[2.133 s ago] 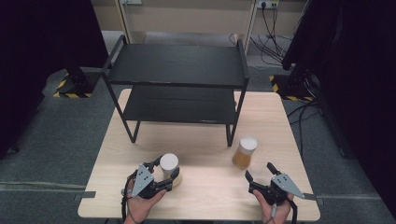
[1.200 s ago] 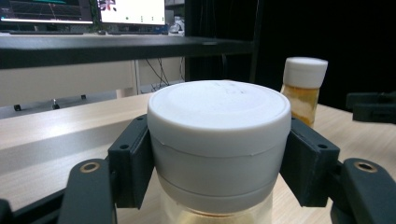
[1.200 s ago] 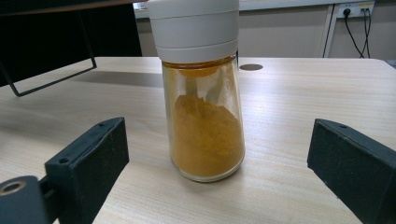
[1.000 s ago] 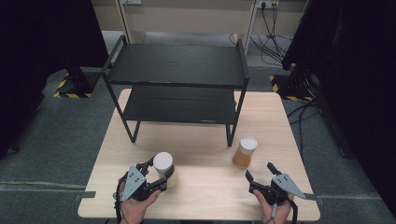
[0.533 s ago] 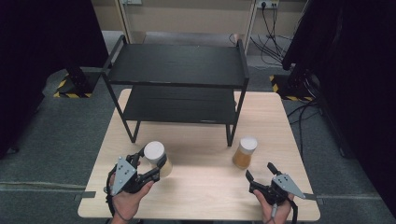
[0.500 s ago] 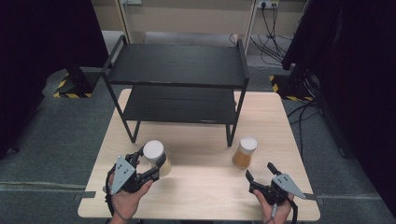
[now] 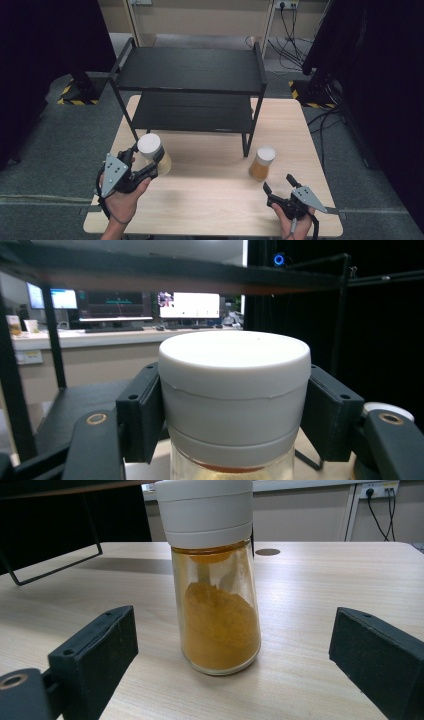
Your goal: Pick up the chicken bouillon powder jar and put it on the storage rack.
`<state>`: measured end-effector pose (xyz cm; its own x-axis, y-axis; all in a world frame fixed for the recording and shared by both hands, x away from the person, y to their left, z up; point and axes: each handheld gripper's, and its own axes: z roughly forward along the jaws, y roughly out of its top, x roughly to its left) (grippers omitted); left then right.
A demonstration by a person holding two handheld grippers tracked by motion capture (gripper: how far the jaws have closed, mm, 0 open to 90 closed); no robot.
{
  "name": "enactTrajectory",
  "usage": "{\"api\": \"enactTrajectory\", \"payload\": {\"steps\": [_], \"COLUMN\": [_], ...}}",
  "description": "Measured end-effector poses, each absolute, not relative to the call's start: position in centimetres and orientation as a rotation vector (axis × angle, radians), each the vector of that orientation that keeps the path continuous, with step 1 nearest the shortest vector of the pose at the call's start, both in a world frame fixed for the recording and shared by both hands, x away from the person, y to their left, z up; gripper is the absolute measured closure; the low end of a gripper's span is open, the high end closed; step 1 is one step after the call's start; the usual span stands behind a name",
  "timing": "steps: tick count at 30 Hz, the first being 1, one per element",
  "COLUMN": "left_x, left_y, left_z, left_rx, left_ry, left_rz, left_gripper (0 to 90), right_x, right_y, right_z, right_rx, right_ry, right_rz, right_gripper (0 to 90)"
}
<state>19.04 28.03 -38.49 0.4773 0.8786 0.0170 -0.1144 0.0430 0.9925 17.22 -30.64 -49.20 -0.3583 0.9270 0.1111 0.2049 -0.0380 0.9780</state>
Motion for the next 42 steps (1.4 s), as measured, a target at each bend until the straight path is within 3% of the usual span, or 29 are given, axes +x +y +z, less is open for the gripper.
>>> {"api": "enactTrajectory", "payload": {"steps": [42], "left_x": [23.6], "left_y": [28.1], "left_z": [-27.4], "left_rx": [1.179], "left_ry": [0.756], "left_rz": [1.048], "left_gripper": [33.5], "right_x": [17.2], "right_y": [-30.7], "right_z": [-49.3], "right_rx": [1.222], "right_ry": [1.588], "right_rz": [1.456], "right_gripper": [5.5]}}
